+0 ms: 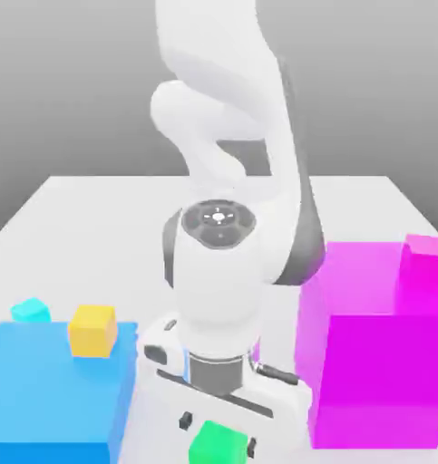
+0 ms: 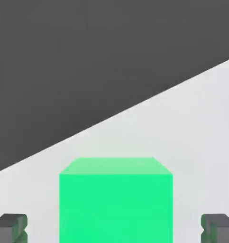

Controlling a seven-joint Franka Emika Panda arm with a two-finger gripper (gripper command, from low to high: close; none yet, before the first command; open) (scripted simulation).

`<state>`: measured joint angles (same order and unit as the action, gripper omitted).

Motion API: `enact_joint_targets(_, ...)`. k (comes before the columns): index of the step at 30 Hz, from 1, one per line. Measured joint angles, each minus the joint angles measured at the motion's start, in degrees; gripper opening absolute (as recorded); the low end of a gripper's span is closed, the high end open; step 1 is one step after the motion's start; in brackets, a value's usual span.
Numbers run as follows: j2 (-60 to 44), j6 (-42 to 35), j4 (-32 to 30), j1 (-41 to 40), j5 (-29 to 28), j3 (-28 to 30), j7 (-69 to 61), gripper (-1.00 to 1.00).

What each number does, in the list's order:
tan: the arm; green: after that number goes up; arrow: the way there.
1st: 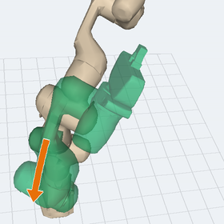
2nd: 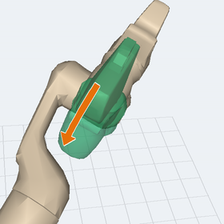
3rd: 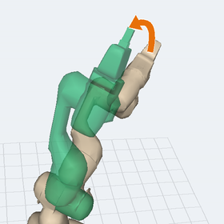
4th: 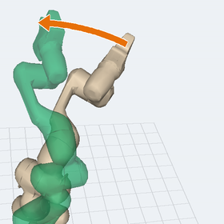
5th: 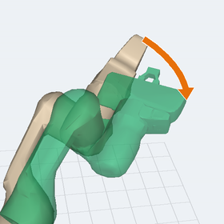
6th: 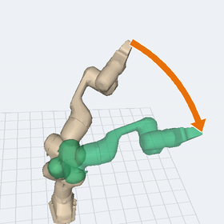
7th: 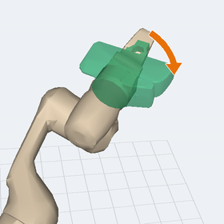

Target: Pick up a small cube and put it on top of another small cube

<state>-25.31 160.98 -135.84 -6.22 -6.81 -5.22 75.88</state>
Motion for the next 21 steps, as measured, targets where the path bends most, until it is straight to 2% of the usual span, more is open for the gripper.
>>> enact_joint_targets(6,-0.2,0.2,0.0,0.0,-0.1,0.0,0.1,-1.00)
enact_joint_targets(11,8.1,-6.5,-1.3,-1.2,2.1,-2.3,-2.4,-1.00)
enact_joint_targets(14,9.4,-7.3,-1.2,-2.5,2.4,-3.5,-9.1,-1.00)
enact_joint_targets(21,15.1,-8.1,-5.1,-11.6,2.4,1.1,-25.0,-1.00)
